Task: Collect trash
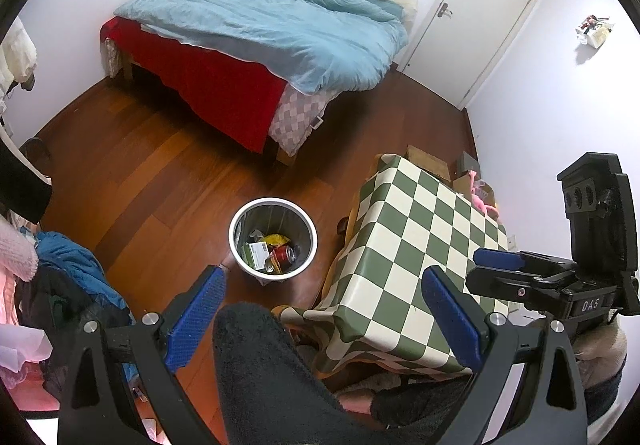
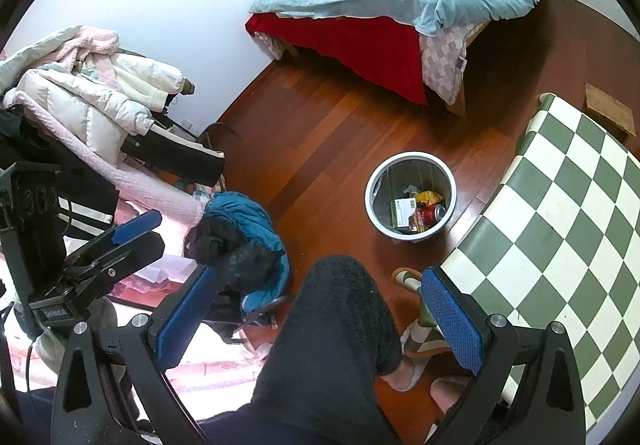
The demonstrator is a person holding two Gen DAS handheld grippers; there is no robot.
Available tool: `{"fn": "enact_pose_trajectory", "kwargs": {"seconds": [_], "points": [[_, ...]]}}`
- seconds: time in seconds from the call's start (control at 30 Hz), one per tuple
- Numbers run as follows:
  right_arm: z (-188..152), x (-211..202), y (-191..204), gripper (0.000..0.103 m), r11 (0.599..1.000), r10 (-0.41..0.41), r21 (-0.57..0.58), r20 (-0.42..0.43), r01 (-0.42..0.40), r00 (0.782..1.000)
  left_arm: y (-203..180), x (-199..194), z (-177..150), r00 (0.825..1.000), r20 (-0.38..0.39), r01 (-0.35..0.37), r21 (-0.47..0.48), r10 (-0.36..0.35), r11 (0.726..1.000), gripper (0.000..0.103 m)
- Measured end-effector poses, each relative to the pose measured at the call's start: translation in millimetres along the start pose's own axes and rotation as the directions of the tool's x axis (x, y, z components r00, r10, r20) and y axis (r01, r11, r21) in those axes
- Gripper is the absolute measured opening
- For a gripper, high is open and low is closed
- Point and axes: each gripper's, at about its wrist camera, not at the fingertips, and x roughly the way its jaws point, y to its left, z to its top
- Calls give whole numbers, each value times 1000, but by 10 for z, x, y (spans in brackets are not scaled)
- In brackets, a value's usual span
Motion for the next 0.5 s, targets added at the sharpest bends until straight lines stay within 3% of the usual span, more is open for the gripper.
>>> {"fn": "enact_pose_trajectory", "kwargs": {"seconds": [0.5], "points": [[31,-24,4,103,1000,-7,-2,-9,7,1000,21,76,25,1000,-14,5,-9,-5,1000,103]]}}
